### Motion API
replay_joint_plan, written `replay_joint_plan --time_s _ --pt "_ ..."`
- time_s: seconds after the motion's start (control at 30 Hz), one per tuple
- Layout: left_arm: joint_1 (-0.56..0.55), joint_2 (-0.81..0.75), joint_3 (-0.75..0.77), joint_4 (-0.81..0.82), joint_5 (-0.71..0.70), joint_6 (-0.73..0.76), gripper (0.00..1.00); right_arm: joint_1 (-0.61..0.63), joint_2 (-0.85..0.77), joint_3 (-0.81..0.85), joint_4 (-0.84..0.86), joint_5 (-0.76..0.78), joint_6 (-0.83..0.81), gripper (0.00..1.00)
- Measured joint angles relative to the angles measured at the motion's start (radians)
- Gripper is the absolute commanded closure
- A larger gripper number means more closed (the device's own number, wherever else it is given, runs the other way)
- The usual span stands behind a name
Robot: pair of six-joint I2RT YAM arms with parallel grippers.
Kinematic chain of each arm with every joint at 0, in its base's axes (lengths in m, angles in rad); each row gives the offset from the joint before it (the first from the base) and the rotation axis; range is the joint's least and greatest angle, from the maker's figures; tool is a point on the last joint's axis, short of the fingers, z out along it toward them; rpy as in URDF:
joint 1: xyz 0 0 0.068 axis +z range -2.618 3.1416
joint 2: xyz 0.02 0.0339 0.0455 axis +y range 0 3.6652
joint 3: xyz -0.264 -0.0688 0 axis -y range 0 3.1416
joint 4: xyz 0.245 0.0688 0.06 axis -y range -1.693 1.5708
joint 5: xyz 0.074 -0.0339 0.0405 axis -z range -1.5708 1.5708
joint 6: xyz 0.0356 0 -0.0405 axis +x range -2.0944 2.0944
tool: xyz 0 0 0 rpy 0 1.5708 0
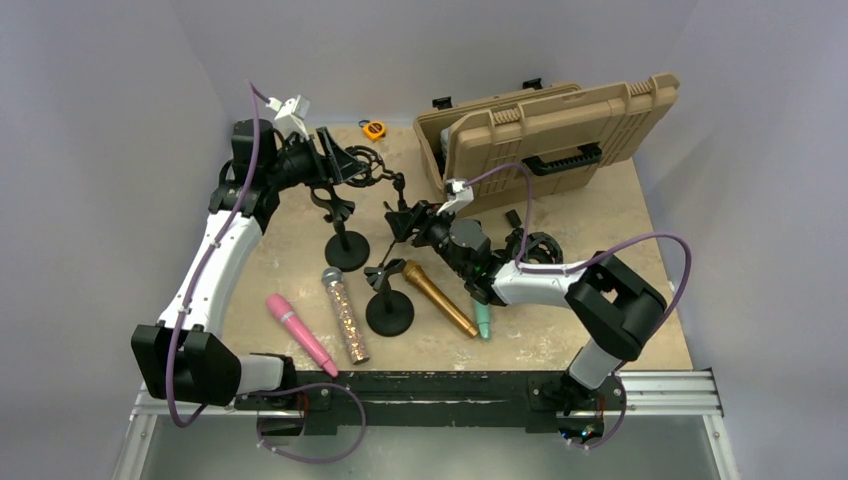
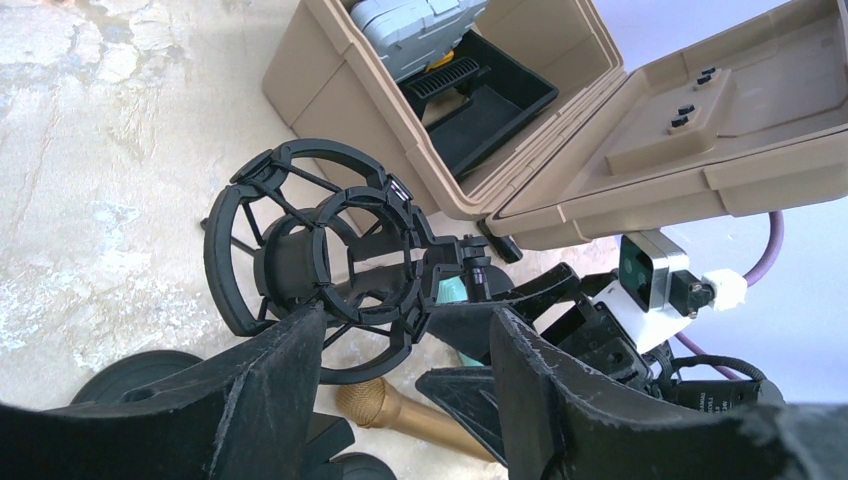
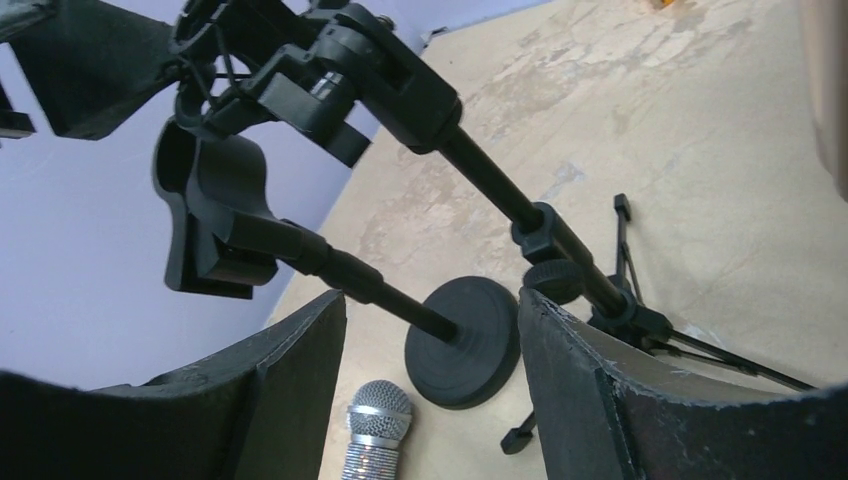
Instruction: Remove the microphone from the stand
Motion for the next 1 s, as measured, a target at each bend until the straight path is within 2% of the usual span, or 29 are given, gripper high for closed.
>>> replay_joint_plan --time_s 0.33,0.73,1.0 --pt "0.0 -0.002 -0.003 0.002 0.0 0.0 0.4 -0.005 -0.014 -0.034 -0.022 0.066 0.016 0.35" --pt "0.004 -0.006 -0.004 0.0 -0.007 0.0 0.4 -0.006 0.083 0.005 0.077 0.098 0.019 0.4" --pt "0.005 -0.007 -0.004 0.0 -0.009 0.0 0.39 -0.006 0.098 0.019 0.079 0.12 0.019 0.36"
